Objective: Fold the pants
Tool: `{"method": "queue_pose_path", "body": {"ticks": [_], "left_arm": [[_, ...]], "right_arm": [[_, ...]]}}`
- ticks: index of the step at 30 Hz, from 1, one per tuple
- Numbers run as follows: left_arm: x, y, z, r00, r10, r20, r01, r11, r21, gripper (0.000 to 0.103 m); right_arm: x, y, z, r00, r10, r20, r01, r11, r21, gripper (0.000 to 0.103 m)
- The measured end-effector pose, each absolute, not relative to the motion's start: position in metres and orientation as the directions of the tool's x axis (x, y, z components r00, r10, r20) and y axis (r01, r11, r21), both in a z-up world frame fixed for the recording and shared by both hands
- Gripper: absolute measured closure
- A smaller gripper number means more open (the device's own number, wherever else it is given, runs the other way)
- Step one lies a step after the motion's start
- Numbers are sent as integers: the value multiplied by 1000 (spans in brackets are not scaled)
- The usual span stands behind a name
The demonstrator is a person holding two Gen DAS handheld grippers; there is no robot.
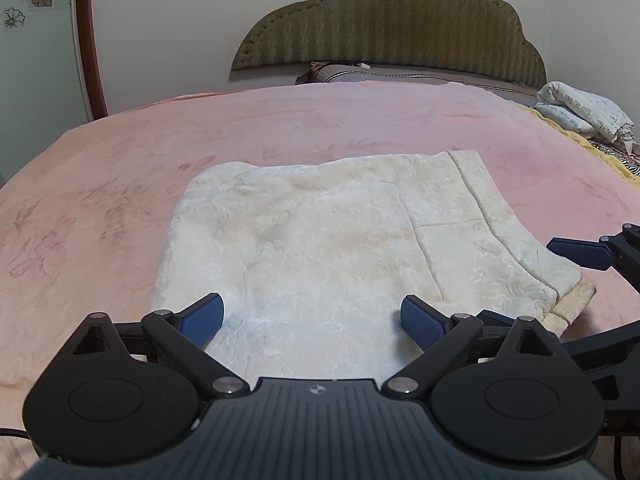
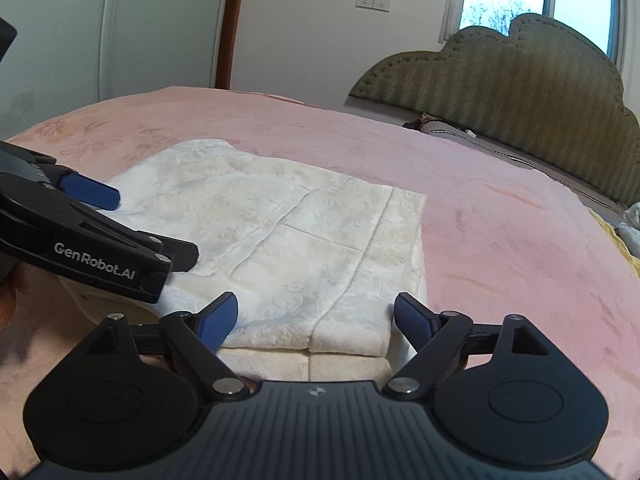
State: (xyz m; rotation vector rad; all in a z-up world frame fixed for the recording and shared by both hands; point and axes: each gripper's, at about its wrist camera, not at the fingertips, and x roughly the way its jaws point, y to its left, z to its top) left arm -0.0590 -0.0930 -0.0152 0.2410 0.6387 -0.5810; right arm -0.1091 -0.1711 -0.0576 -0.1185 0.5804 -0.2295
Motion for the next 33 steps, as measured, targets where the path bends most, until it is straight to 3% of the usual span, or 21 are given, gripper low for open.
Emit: {"method": "queue_pose_path", "body": {"ticks": [10,18,33], "left_arm": [[-68,-87,-12,666,-416,-619,559,828,46,5],[-75,-78,-10,680,-393,-618,540,839,61,4],[-73,-43,-1,666,-417,-619,528,849,-4,4]], "right_arm": [[-125,-170,-49,814,-220,-538,200,975,-97,17],[-132,-160,-47,811,-230,-538,200,973,-114,15],[-146,-160,-44,821,-217,-528,208,975,-78,15]]}}
